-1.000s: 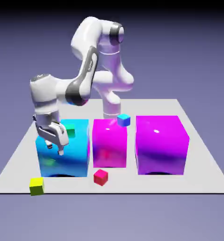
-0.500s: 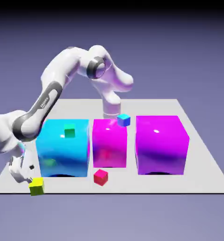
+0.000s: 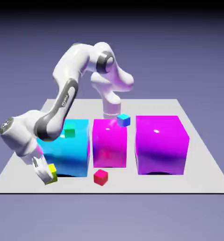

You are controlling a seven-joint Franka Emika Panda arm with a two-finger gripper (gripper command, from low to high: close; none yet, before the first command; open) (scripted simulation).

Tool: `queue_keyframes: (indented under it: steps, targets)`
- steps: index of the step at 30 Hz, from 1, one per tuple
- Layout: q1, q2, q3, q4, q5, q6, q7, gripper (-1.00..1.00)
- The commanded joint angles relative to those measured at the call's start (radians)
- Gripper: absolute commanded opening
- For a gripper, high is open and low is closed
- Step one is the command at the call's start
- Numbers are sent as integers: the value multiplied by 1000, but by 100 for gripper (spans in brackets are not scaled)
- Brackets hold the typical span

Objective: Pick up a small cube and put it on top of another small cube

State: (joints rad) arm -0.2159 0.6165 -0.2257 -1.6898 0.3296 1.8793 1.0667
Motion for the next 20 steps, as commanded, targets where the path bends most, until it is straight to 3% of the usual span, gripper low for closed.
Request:
queue_keyframes:
  steps: [1, 9, 12, 16, 17, 20]
  targets:
    - [28, -29, 11, -36, -33, 6, -29, -100]
    - [253, -259, 95, -326, -270, 60, -268, -100]
    - [247, -250, 72, -353, -257, 83, -296, -100]
    - [244, -170, 83, -438, -238, 247, -309, -100]
    - [244, -170, 83, -438, -238, 247, -309, 100]
    - [246, -212, 77, -393, -248, 161, -302, 100]
